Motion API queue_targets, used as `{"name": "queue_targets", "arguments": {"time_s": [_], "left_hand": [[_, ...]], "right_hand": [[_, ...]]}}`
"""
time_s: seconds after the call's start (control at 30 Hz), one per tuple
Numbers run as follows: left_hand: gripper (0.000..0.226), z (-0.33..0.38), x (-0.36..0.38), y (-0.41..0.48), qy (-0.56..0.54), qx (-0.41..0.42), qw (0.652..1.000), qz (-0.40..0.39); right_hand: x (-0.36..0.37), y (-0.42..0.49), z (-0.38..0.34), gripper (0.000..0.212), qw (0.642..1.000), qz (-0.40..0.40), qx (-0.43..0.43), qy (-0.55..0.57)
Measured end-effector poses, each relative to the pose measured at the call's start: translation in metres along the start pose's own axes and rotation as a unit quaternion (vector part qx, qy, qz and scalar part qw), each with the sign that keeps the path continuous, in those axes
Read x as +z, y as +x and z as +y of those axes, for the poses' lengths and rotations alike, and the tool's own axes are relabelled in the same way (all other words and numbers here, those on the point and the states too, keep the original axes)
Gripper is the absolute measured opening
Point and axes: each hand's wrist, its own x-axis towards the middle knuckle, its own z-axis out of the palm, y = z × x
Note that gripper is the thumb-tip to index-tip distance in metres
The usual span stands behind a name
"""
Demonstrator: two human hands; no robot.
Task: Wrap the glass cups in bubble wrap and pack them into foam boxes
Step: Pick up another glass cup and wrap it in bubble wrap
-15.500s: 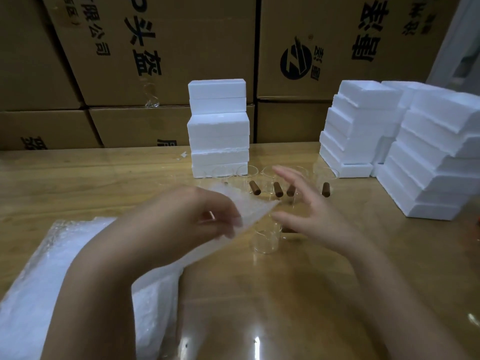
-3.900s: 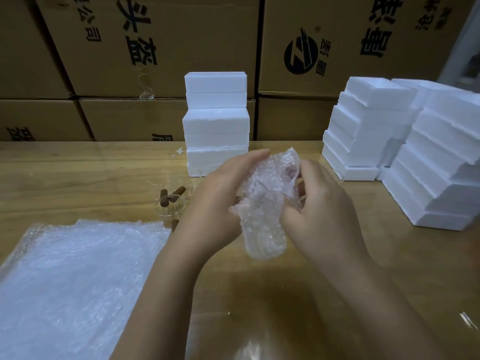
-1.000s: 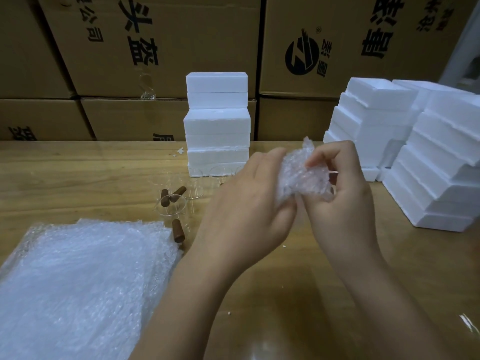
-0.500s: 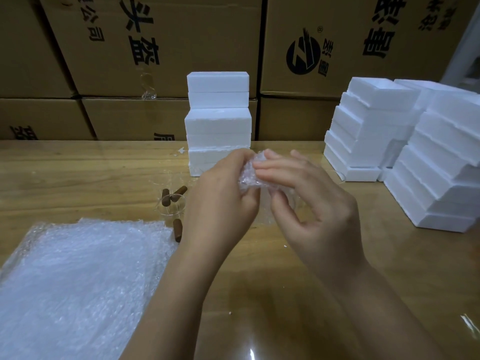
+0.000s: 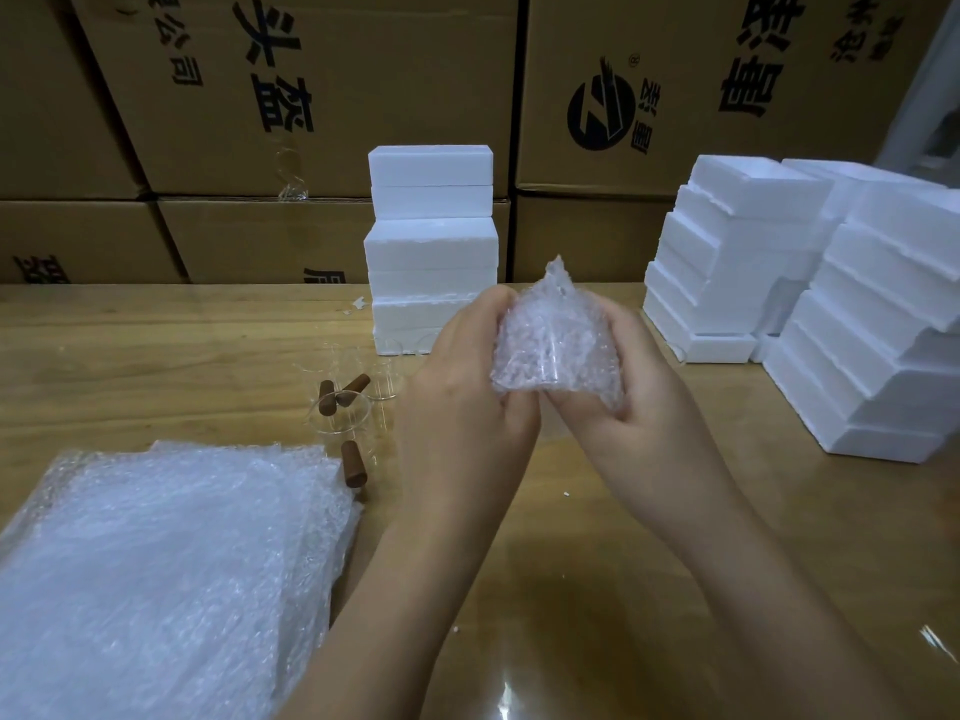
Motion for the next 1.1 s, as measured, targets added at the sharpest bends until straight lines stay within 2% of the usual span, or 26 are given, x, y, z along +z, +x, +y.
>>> {"name": "queue_targets", "arguments": {"time_s": [0.13,0.33,0.43,0.5,0.57,0.73,0.87,0.97,1.1], "left_hand": [[0.047,0.003,0.001,-0.001,-0.007,0.004,0.999,-0.041],[0.042,0.012,-0.003,-0.001,0.113,0.042,0.99,-0.073],[0.056,0.016,-0.001,-0.004,0.167,0.072,0.982,-0.059],[0.069,0.014,0.004,-0.007,0.187,0.082,0.976,-0.08],[0.07,0.012,0.007,-0.011,0.206,0.072,0.97,-0.111],[0.066,0.012,0.006,-0.007,0.151,-0.004,0.978,-0.146],[0.03,0.0,0.008,-0.003,0.136,-0.038,0.979,-0.144],[0.012,-0.005,0.004,0.0,0.131,-0.05,0.979,-0.146],[0.007,-0.005,0.0,0.001,0.036,-0.1,0.987,-0.12]], "right_hand": [[-0.004,0.0,-0.001,0.045,0.996,0.038,-0.01,-0.083],[-0.006,0.0,-0.001,0.042,0.97,0.076,-0.023,-0.23],[-0.003,-0.002,-0.003,0.043,0.945,0.078,-0.03,-0.315],[-0.002,-0.002,-0.003,0.043,0.929,0.066,-0.019,-0.364],[-0.002,-0.002,-0.002,0.044,0.919,0.061,-0.03,-0.388],[-0.001,-0.001,-0.004,0.049,0.915,0.12,-0.094,-0.374],[0.002,0.0,-0.001,0.057,0.919,0.153,-0.134,-0.337],[0.006,0.0,0.003,0.062,0.947,0.147,-0.138,-0.249],[0.011,-0.001,0.004,0.068,0.976,0.114,-0.083,-0.167]]}}
